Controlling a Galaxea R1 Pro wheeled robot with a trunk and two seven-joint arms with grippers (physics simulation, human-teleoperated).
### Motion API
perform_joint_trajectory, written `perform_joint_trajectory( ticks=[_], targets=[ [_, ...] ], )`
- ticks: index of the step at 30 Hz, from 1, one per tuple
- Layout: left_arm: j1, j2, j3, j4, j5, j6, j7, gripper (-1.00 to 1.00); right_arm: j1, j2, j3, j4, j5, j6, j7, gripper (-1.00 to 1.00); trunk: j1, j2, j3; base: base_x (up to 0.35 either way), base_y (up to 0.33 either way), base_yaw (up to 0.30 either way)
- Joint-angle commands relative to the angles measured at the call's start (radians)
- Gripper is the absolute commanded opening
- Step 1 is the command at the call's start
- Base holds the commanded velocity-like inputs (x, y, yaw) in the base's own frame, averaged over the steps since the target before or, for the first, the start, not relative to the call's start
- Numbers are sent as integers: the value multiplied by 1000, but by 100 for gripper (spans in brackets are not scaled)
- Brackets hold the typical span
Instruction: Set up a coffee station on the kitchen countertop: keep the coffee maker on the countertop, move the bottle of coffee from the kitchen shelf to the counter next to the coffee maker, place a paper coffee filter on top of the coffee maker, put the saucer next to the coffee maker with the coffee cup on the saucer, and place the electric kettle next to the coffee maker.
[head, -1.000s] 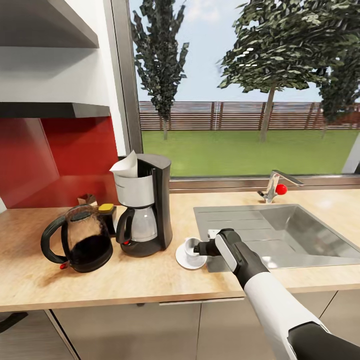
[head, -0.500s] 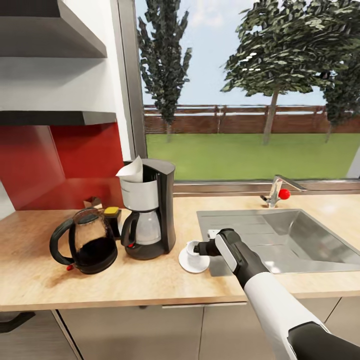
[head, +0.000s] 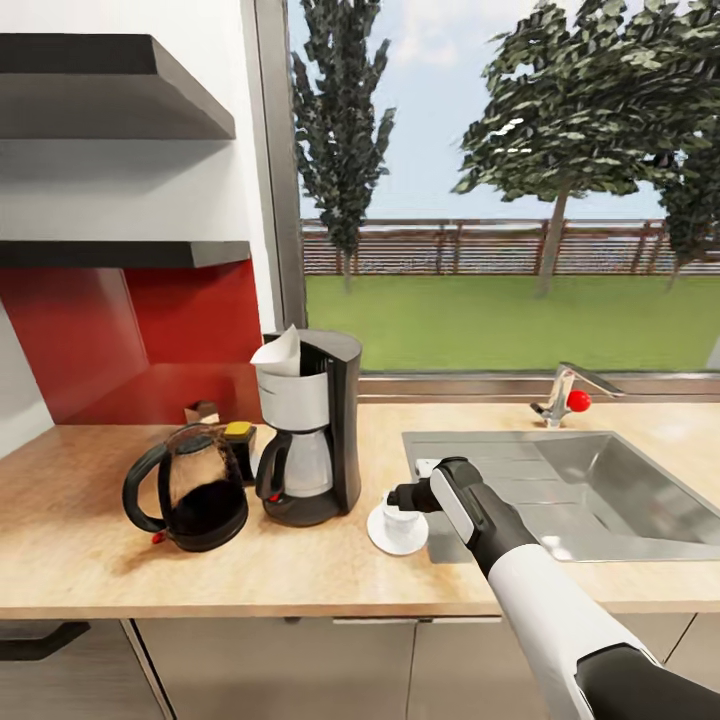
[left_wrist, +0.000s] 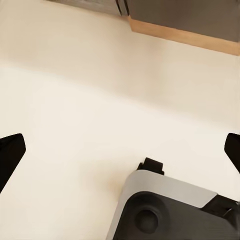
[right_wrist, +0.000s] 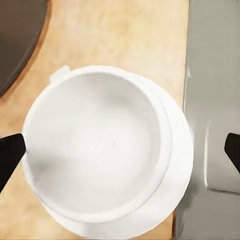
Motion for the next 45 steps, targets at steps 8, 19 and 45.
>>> perform_joint_trajectory(
  ticks=[8,19,45],
  targets=[
    [-1,0,-8,1,9,-3,3,100,-1,0,2,-1,-11,3,-11,100,-4,6,13,0,0,-107],
    [-1,0,-8,0,7,-4,3,100,-1,0,2,-1,-11,3,-11,100,-4,6,25,0,0,-179],
    [-1,-2,-8,-1,7,-5,0,100,1,-1,3,0,-11,1,-11,100,-4,6,27,-223,-33,-5]
  ],
)
